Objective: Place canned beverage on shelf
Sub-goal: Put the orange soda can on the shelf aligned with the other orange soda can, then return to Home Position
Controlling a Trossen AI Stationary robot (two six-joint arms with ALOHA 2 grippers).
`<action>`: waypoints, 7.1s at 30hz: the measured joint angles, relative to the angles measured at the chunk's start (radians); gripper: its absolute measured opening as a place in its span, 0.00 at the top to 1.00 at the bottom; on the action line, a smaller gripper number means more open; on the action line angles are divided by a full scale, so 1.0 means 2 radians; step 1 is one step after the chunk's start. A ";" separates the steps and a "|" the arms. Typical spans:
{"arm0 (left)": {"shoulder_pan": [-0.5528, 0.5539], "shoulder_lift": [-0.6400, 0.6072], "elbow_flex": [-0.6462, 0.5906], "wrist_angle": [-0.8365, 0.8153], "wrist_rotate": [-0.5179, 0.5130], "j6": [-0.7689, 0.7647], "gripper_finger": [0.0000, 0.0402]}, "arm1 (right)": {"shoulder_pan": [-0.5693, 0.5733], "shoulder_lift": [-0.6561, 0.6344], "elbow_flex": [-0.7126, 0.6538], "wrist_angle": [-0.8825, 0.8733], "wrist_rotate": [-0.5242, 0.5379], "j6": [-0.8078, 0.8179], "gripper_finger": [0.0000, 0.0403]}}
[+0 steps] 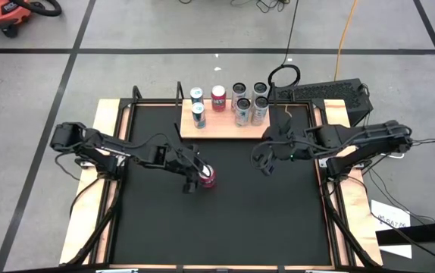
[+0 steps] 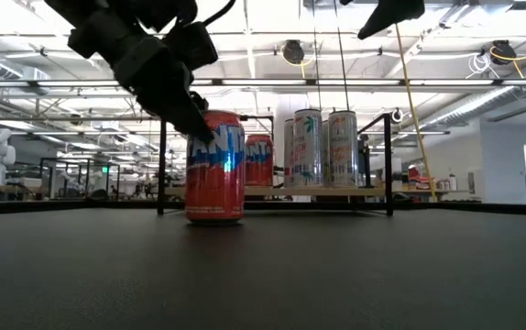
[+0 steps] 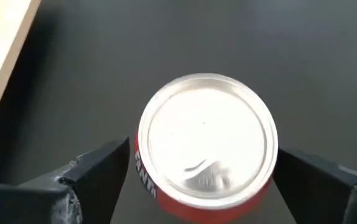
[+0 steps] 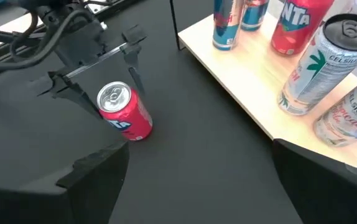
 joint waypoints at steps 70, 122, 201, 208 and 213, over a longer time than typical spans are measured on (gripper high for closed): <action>0.298 0.202 0.368 -0.198 0.128 0.216 0.17 | 0.035 -0.004 0.000 -0.026 0.093 0.104 0.06; 0.153 -0.121 0.156 0.074 0.156 -0.073 0.97 | -0.048 -0.036 -0.078 0.356 -0.097 -0.197 0.99; 0.097 -0.728 -0.384 0.134 0.012 -0.019 1.00 | -0.057 -0.567 -0.631 0.483 -0.148 -0.206 1.00; 0.098 -0.736 -0.388 0.108 0.012 -0.023 1.00 | -0.057 -0.617 -0.674 0.517 -0.148 -0.200 1.00; 0.098 -0.736 -0.388 0.104 0.013 -0.021 1.00 | -0.057 -0.628 -0.680 0.499 -0.148 -0.216 1.00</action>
